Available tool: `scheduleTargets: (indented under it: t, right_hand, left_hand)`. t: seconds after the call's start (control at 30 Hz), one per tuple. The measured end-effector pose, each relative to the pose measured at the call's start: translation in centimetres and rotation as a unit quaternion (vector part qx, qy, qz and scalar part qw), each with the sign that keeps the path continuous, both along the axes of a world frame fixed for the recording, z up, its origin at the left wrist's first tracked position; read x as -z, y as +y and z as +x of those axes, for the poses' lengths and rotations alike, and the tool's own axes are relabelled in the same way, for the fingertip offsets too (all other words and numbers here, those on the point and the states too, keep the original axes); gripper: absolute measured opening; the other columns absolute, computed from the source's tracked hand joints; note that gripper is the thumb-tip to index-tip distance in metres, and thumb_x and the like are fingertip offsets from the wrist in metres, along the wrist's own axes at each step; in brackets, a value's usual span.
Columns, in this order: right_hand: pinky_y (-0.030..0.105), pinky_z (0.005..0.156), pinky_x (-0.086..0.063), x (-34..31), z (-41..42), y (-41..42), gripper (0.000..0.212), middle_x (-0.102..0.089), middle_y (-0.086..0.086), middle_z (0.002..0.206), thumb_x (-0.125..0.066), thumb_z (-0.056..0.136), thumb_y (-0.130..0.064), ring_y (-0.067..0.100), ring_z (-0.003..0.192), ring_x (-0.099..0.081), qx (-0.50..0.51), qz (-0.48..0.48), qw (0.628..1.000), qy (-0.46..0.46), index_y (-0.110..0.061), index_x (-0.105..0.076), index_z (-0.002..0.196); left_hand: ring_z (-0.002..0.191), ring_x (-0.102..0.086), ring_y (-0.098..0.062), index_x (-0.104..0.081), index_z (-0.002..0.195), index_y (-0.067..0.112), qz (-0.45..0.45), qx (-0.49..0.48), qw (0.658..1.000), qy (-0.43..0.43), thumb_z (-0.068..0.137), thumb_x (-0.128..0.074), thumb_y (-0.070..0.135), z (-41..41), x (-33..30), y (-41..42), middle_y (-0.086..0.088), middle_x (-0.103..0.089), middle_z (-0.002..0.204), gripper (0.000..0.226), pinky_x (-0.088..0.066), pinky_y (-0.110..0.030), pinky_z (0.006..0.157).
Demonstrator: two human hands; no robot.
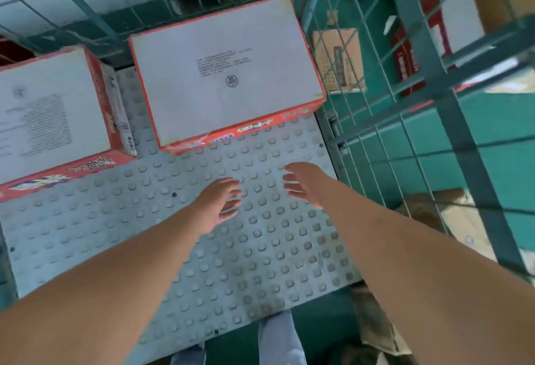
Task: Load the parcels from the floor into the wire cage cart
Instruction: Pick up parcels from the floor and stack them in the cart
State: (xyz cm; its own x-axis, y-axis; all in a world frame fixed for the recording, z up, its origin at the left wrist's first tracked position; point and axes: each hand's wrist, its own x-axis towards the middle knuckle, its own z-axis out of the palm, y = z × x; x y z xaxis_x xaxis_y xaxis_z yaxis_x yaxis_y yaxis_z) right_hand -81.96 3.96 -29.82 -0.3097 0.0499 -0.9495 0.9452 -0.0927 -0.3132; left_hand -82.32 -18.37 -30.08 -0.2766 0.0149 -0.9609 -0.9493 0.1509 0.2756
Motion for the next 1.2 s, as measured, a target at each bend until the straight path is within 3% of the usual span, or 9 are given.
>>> scheduleTargets:
  t: [0.13,0.3,0.43,0.7,0.87,1.0,1.1,1.17,1.2]
  right_hand:
    - [0.034,0.087,-0.054,-2.0,7.3,-1.3,0.027,-0.068,0.006,0.119,-0.055,0.105,-0.027,0.022,0.104,-0.067,0.053,0.007,0.998,-0.016,-0.014,-0.06,0.128]
    - [0.036,0.096,-0.053,-5.8,16.0,-4.4,0.024,-0.067,0.01,0.123,-0.054,0.105,-0.024,0.027,0.113,-0.065,0.127,0.02,0.992,-0.015,-0.012,-0.059,0.126]
    - [0.032,0.081,-0.054,-9.4,24.3,-7.7,0.028,-0.067,0.007,0.107,-0.053,0.105,-0.024,0.022,0.091,-0.065,0.22,0.011,0.975,-0.022,-0.01,-0.061,0.129]
    - [0.025,0.059,-0.042,-15.3,41.4,-12.8,0.013,-0.064,0.008,0.088,-0.05,0.104,-0.021,0.019,0.065,-0.055,0.379,-0.01,0.922,-0.075,-0.015,-0.059,0.097]
    - [0.022,0.046,-0.025,-17.9,51.1,-12.4,0.03,-0.039,-0.001,0.059,-0.039,0.102,-0.01,0.013,0.047,-0.034,0.491,-0.03,0.866,-0.094,-0.021,-0.037,0.074]
    - [0.021,0.053,-0.031,-19.5,57.7,-11.7,0.012,-0.05,0.001,0.072,-0.044,0.104,-0.013,0.012,0.055,-0.039,0.564,-0.025,0.819,-0.098,-0.01,-0.05,0.094]
    - [0.024,0.055,-0.032,-19.3,62.0,-11.8,0.038,-0.061,0.003,0.086,-0.051,0.102,-0.015,0.014,0.057,-0.039,0.613,0.002,0.786,-0.086,0.005,-0.052,0.133]
    - [0.025,0.054,-0.03,-19.1,64.1,-11.8,0.042,-0.07,0.007,0.102,-0.049,0.103,-0.014,0.015,0.058,-0.036,0.632,-0.005,0.771,-0.084,0.002,-0.048,0.141]
    - [0.025,0.055,-0.03,-18.9,65.1,-11.9,0.039,-0.067,0.005,0.096,-0.049,0.103,-0.015,0.015,0.058,-0.036,0.641,-0.009,0.763,-0.079,-0.002,-0.05,0.14]
  left_hand:
    - [0.106,-0.064,-0.023,-0.063,0.108,0.026,0.022,0.029,0.999,-0.015,0.105,-0.057,0.032,5.1,-2.1,0.0,-0.005,-0.068,0.123,0.009,-0.051,-0.042,0.104]
    - [0.108,-0.065,-0.022,-0.064,0.107,0.024,0.036,0.089,0.995,-0.007,0.105,-0.057,0.032,10.5,-5.7,-1.2,-0.004,-0.069,0.117,0.01,-0.052,-0.039,0.097]
    - [0.105,-0.066,-0.021,-0.064,0.116,0.019,0.04,0.164,0.986,-0.003,0.105,-0.057,0.03,15.7,-9.4,-2.8,-0.005,-0.068,0.118,0.017,-0.052,-0.04,0.101]
    - [0.108,-0.063,-0.023,-0.065,0.115,0.019,0.011,0.317,0.948,-0.015,0.105,-0.056,0.027,26.6,-14.4,-3.2,-0.006,-0.068,0.119,0.016,-0.05,-0.042,0.107]
    - [0.095,-0.063,-0.022,-0.062,0.123,0.018,0.021,0.42,0.907,-0.017,0.102,-0.061,0.029,33.8,-16.7,0.2,-0.006,-0.068,0.114,0.023,-0.051,-0.038,0.092]
    - [0.096,-0.064,-0.021,-0.062,0.116,0.022,0.04,0.503,0.863,-0.005,0.103,-0.06,0.032,39.1,-18.1,3.5,-0.004,-0.068,0.113,0.017,-0.053,-0.036,0.085]
    - [0.101,-0.065,-0.022,-0.062,0.108,0.026,0.041,0.55,0.834,0.005,0.103,-0.061,0.033,42.6,-18.5,5.8,-0.003,-0.069,0.113,0.008,-0.053,-0.039,0.094]
    - [0.101,-0.066,-0.021,-0.063,0.11,0.027,0.042,0.579,0.814,0.01,0.102,-0.062,0.035,44.6,-18.3,7.2,-0.002,-0.07,0.114,0.011,-0.055,-0.037,0.09]
    - [0.101,-0.067,-0.021,-0.063,0.113,0.027,0.044,0.593,0.804,0.01,0.102,-0.062,0.035,45.6,-18.0,7.8,-0.002,-0.07,0.115,0.014,-0.055,-0.036,0.087]
